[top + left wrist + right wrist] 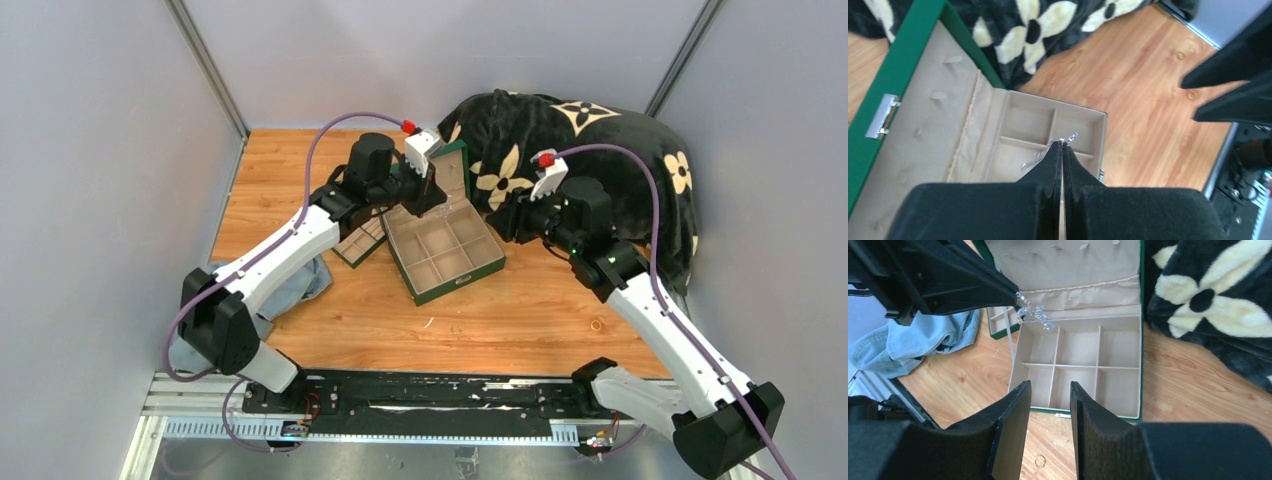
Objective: Organize the mixed jewelry
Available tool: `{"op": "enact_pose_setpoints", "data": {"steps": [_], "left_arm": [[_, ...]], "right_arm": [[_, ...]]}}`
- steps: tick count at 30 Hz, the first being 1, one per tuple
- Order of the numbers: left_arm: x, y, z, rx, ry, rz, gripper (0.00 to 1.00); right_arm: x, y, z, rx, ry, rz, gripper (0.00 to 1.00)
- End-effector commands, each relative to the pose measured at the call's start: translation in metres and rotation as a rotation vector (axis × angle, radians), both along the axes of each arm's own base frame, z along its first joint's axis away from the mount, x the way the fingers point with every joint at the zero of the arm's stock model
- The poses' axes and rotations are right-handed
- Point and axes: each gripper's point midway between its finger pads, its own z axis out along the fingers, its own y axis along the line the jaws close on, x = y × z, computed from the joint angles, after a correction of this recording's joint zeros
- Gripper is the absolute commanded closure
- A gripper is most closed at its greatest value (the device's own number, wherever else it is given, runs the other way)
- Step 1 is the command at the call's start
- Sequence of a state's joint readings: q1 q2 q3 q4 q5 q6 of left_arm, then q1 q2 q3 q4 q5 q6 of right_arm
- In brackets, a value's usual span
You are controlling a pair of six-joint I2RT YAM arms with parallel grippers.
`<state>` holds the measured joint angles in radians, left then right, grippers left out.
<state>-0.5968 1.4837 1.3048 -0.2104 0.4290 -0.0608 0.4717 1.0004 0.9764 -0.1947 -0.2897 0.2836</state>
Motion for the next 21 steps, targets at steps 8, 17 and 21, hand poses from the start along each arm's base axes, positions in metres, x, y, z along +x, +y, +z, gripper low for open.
{"op": "enact_pose_setpoints", "data": {"steps": [8, 17, 21], "left_arm": [[0.067, -0.002, -0.009, 0.043, -0.034, 0.200, 1.00], [0.094, 0.000, -0.021, 0.104, -0.033, 0.279, 1.00], [0.103, 0.002, -0.023, 0.120, -0.039, 0.308, 1.00]], "right_arm": [[-0.004, -0.019, 0.002, -0.031, -0.049, -0.087, 0.63], [-0.008, -0.033, -0.001, -0.070, -0.081, -0.125, 0.58], [-0.006, -0.034, -0.004, -0.087, -0.084, -0.121, 0.58]]}}
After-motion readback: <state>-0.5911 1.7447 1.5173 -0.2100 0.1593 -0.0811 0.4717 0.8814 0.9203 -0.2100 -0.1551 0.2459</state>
